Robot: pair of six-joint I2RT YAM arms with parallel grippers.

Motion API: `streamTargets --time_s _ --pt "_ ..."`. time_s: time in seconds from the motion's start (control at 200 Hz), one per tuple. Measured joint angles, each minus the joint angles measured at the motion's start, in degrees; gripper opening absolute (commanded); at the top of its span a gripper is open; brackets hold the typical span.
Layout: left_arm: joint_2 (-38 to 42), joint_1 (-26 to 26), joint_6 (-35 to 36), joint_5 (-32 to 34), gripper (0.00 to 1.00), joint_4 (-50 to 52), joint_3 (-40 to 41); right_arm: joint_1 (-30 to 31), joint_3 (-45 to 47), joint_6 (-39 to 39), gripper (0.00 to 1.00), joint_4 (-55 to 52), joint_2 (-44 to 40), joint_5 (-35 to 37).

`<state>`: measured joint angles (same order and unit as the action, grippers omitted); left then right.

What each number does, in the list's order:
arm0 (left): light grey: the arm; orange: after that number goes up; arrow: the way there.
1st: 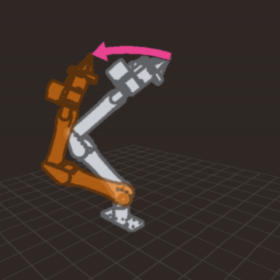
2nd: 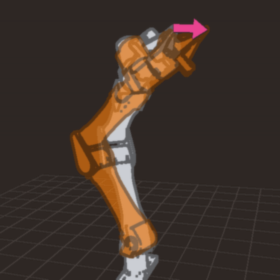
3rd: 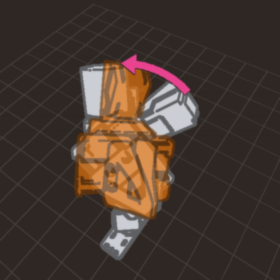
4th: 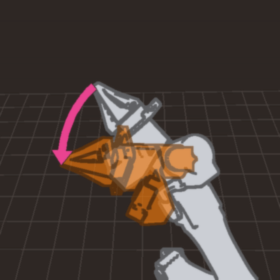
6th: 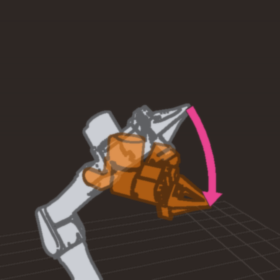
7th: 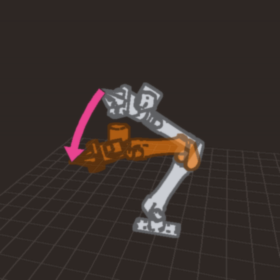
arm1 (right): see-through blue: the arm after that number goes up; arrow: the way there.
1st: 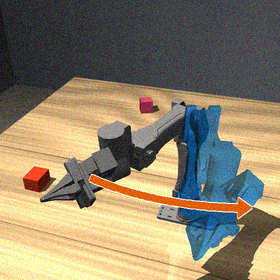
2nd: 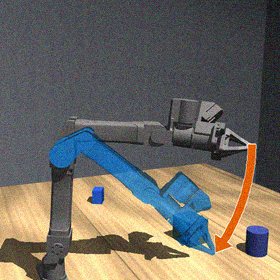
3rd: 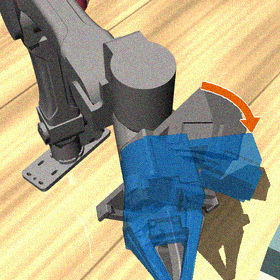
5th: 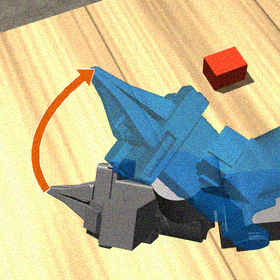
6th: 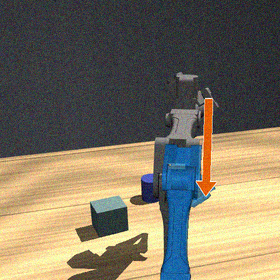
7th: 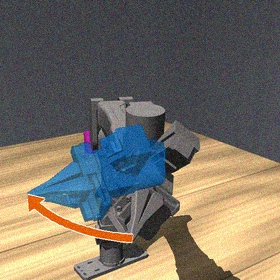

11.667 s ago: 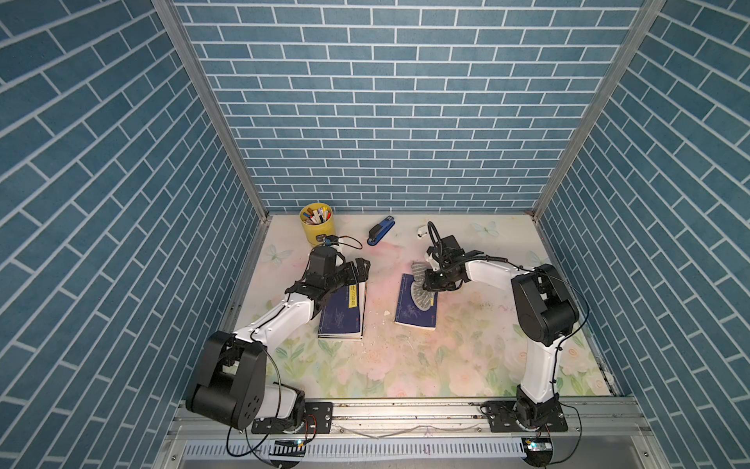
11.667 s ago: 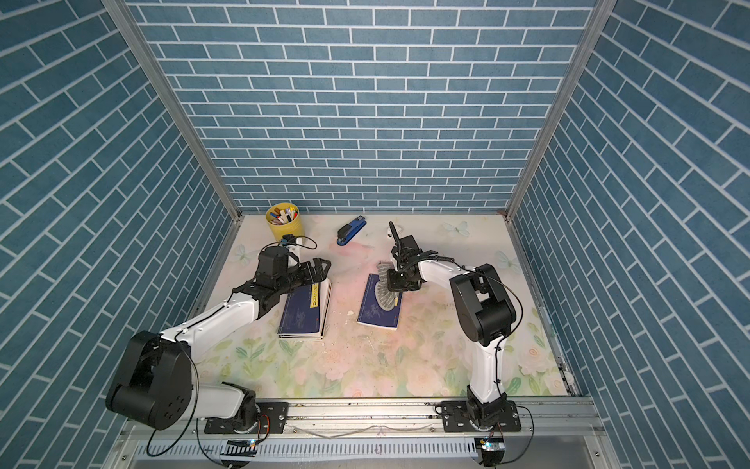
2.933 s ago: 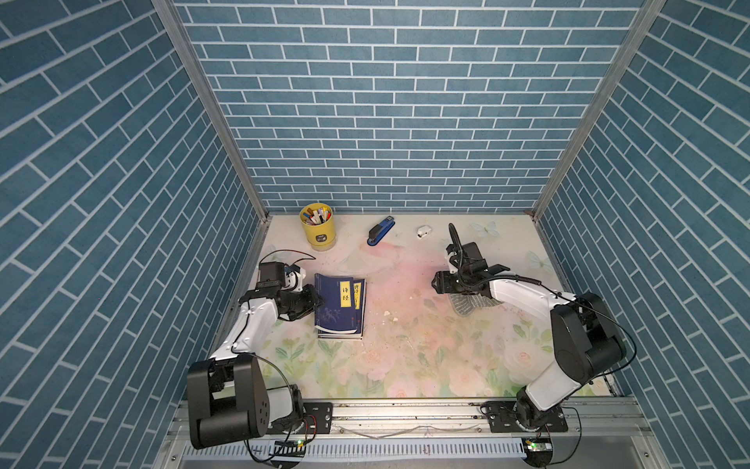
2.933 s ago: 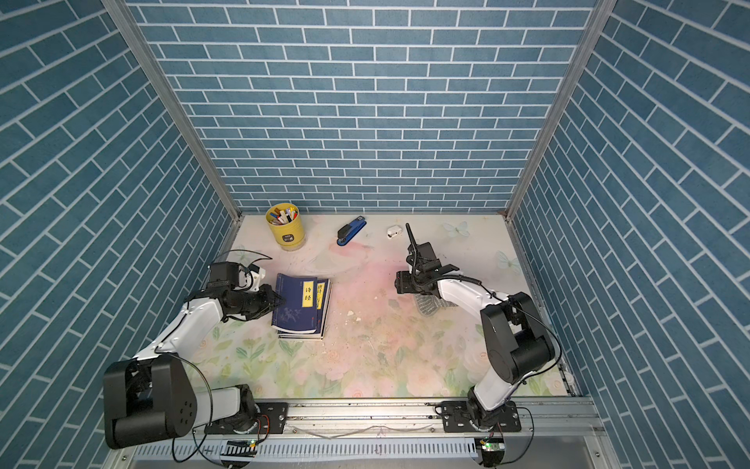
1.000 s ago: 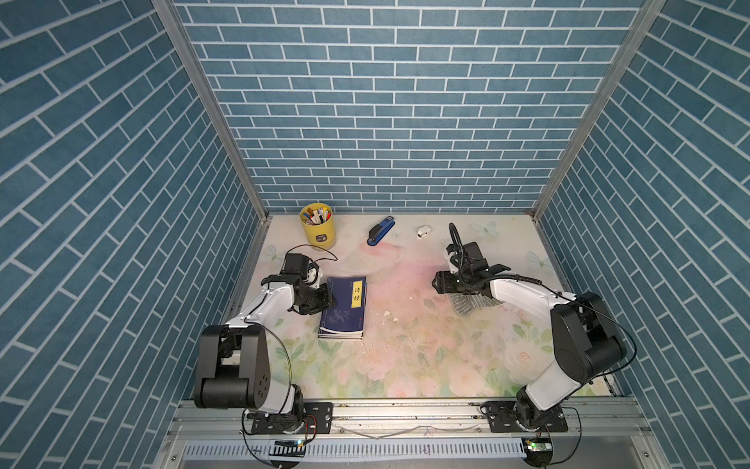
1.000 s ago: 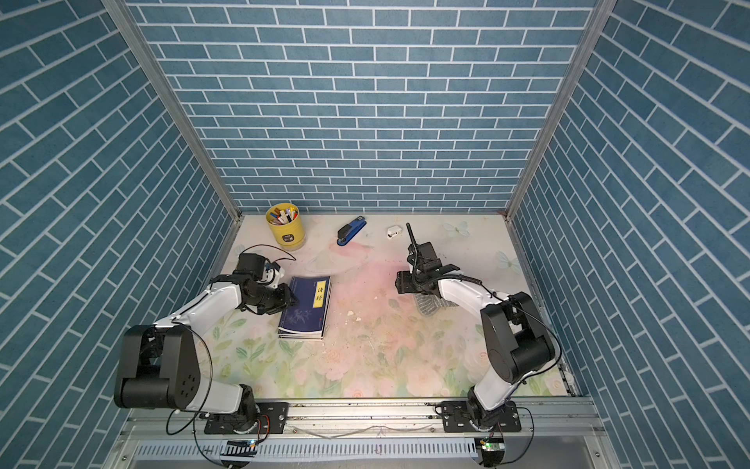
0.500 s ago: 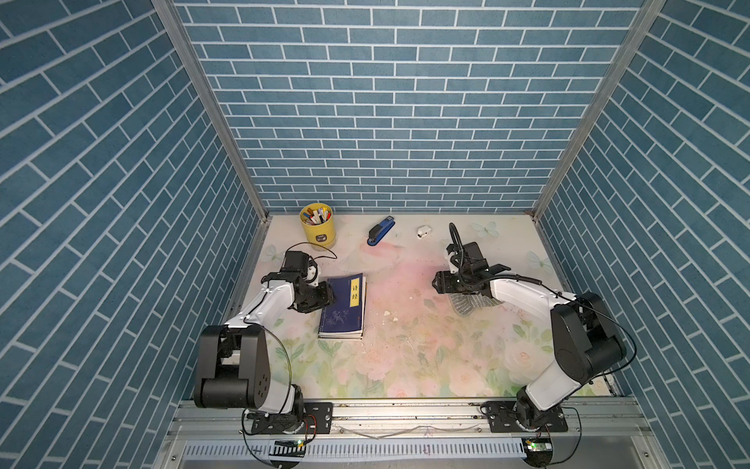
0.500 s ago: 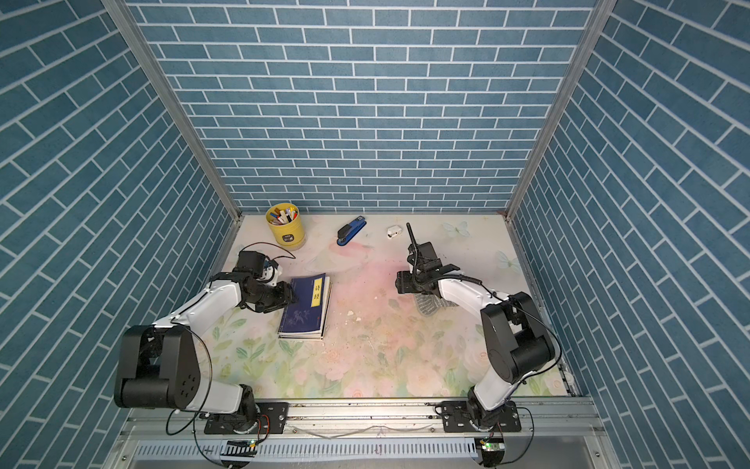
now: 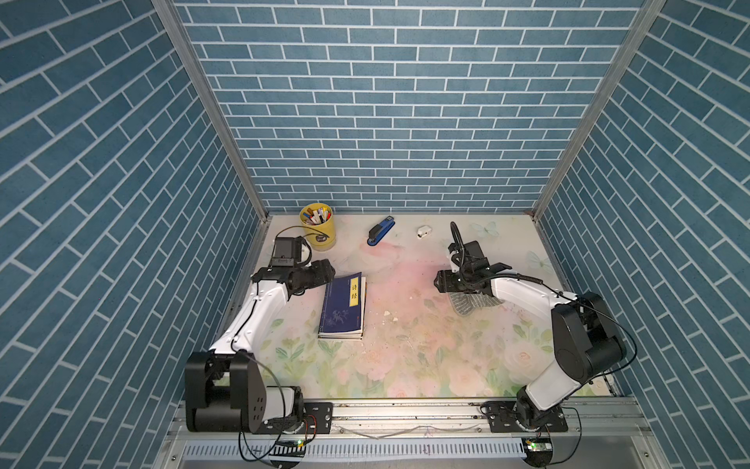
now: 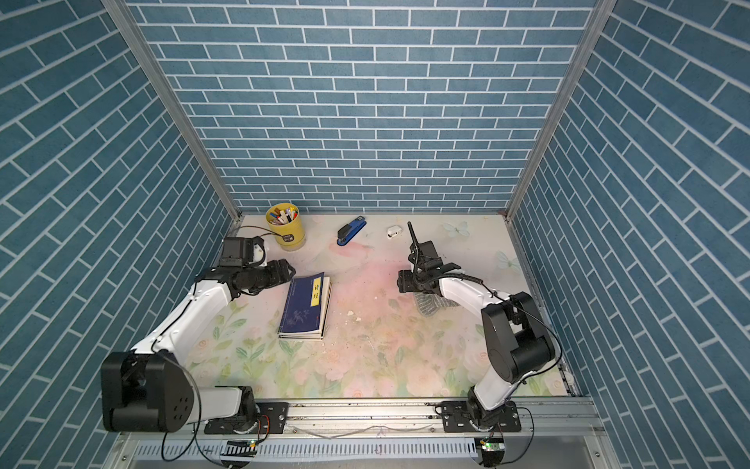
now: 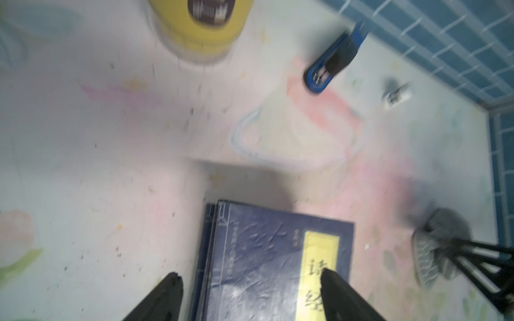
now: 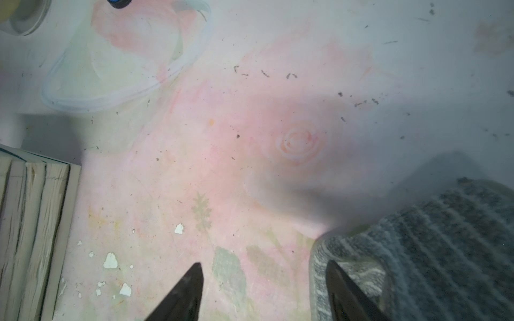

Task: Wipe the cover of the book
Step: Reset both arms

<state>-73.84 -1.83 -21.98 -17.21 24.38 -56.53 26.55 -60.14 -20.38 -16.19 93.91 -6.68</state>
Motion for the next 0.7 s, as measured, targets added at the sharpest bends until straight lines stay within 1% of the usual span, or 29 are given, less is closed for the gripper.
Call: streamTargets --time_s 0.04,0.06,0.105,0.255,0.4,0.575,0.7 --pt "1.6 0.0 -0.8 0.5 0.92 -2.5 0.0 -0.5 -0.9 0.4 0.71 -0.6 0.0 0.9" --pt "2.2 -0.1 -1.3 0.8 0.95 -3.5 0.0 -0.8 -1.4 0.6 0.71 -0.9 -0.1 1.4" --pt "3.2 -0.1 -1.5 2.3 1.00 -5.6 0.0 -1.4 -2.2 1.0 0.72 -1.5 -0.4 2.6" --pt "4.2 -0.2 -0.8 9.4 1.00 -11.7 2.0 -4.1 -2.8 2.4 0.72 -2.9 -3.5 6.8" --pt "3.7 -0.3 2.8 16.6 1.00 -21.0 10.4 -6.6 -2.6 3.0 0.73 -3.1 -5.2 12.7" --pt "2.0 -0.3 8.9 21.1 1.00 -34.2 21.3 -9.6 1.2 3.5 0.75 -1.9 -6.7 19.4" --pt "-1.4 -0.3 12.3 22.0 1.00 -42.7 23.9 -11.4 3.3 4.2 0.76 -1.0 -6.8 23.7"
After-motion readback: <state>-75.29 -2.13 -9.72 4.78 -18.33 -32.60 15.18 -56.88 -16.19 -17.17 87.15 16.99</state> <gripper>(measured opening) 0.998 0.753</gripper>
